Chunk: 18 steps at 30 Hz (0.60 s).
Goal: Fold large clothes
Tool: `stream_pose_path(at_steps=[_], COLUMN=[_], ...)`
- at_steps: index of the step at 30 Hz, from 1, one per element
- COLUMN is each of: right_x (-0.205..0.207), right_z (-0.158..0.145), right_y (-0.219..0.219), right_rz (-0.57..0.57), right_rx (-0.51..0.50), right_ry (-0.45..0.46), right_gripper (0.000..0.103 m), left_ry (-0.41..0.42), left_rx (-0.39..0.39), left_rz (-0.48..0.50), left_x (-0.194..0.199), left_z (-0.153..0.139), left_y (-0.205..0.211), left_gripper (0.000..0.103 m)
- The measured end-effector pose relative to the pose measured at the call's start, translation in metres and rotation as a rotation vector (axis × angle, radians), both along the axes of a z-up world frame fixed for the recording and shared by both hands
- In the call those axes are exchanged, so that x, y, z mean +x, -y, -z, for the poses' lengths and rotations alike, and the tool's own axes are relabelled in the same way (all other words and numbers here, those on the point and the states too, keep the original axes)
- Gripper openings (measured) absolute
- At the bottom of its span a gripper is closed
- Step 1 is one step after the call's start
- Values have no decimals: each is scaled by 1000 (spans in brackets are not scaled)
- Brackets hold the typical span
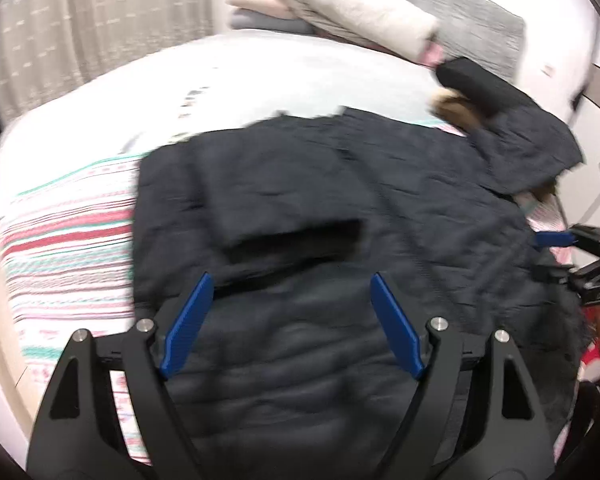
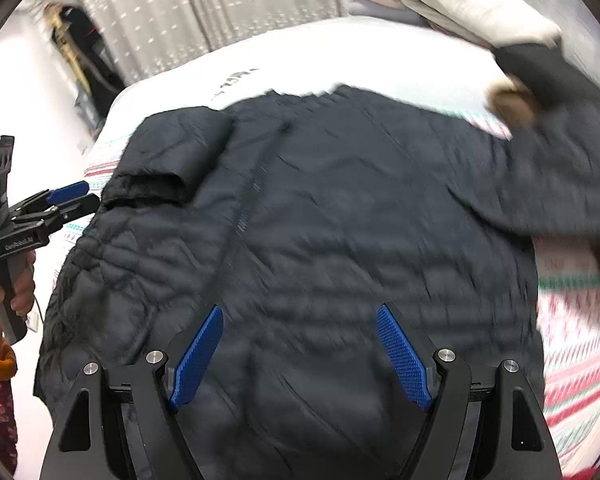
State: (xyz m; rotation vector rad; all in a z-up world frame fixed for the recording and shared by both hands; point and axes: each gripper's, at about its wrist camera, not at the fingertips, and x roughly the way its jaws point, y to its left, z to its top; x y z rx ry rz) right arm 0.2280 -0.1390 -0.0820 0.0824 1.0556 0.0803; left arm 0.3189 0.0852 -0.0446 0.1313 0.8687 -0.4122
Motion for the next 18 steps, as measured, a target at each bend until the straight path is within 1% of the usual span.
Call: stream_pose_path(at_steps=[1,3,5,7,9,11,14,15,16,18], right_x=[10,27,50,69,89,112,140,154,161,172], right_z=[-4,-8,-7,-3,6,19,41,48,51,44], right_y=[-11,-32,-65,-95,-130,-157,-181,-184,-181,-161], right_rz=[-22,-66,-137,-206,-267,-294,-286,-263,-242,-182], right_rx=[-6,-15,-30,-54,-109,-180,-277,-309,-309,-245], right_ry=[9,28,42,51,78,94,84,81,79,96], right_gripper=[80,81,81,81,80,80,79,79,78,78], left_ry=[4,0,-15,-37,-46,-36,-40,-50,-61,-110], left_rx=[4,-12,-61,-112,-125,-109,-66,-42,-27,30], left_rz=[-41,-105,-170,-212,-232,-244,-261,-268,-268,-283], left_x=[4,10,15,20,25,33,50,58,62,75], left_z=[1,5,9,14,18,22,31,36,40,57], left_y=[-11,-27,-45,-59,-64,-66,-60,-57,-55,-51], left_gripper=[81,81,81,81,81,81,81,81,81,80])
